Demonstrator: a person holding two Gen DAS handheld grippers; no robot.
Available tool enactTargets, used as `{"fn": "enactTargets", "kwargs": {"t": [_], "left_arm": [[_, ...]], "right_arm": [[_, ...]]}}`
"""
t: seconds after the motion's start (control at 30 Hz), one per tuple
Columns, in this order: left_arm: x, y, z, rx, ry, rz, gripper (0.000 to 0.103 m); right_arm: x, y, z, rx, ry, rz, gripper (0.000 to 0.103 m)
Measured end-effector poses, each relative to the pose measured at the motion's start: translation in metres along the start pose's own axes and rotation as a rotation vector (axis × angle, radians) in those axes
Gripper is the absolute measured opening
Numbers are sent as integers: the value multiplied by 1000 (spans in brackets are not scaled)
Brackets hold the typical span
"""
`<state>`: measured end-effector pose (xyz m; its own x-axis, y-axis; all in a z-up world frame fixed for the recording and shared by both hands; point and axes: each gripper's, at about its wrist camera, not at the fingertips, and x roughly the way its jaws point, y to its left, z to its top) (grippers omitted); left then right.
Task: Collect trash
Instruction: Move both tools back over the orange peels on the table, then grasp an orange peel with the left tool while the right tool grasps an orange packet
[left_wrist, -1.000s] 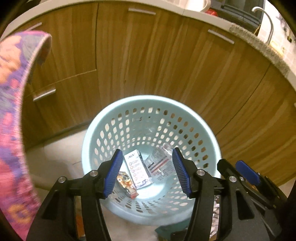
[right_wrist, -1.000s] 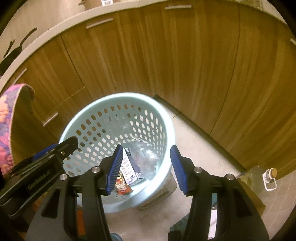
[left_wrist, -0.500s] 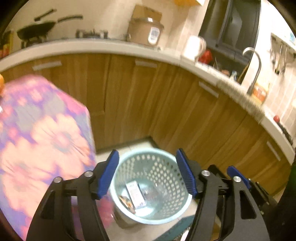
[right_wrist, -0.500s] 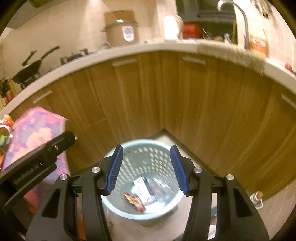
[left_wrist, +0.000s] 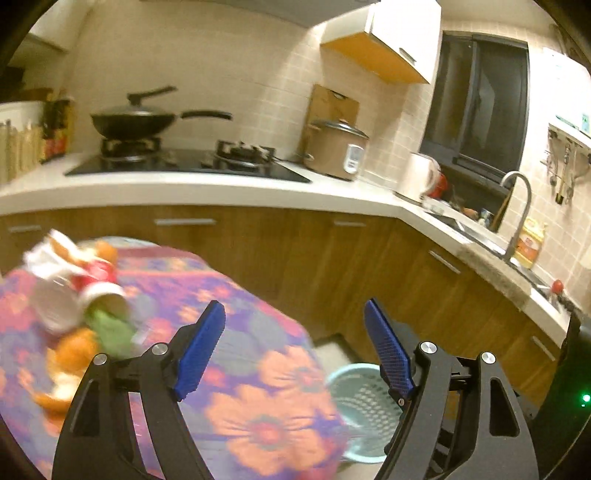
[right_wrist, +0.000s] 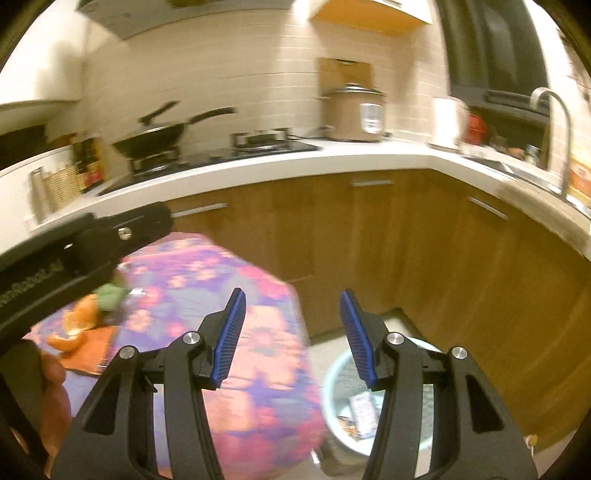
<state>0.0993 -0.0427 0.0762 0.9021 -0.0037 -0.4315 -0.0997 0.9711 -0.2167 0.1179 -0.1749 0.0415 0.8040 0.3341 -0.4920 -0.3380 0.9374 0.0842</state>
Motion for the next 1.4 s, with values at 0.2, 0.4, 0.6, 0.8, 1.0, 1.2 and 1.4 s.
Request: {"fn": "enactTargets", "kwargs": {"t": [0.2,0.4,0.6,0.8,1.0,1.2,1.4], "left_arm": [[-33,64,11,41,-20,55,78],[-57,134,10,76,-17,118,78],[-68,198,0,63,2,154,79],[-59,246,-19,36,100,113,79],[-31,271,-47,-23,238,36,79],[-6,270,-56,-38,328,5,74],[15,266,-60,-27,380,12,67]], "right_arm": [[8,72,-5,-78,33,103,49],[27,130,-20,-93,87,203,49],[43,175,-40,-132,150,251,49],[62,197,-55,-142,218,254,49],[75,209,-66,-175,274,224,49],[85,209,-68,-169,319,199,51],[89,211,-70,-176,336,187,51]]}}
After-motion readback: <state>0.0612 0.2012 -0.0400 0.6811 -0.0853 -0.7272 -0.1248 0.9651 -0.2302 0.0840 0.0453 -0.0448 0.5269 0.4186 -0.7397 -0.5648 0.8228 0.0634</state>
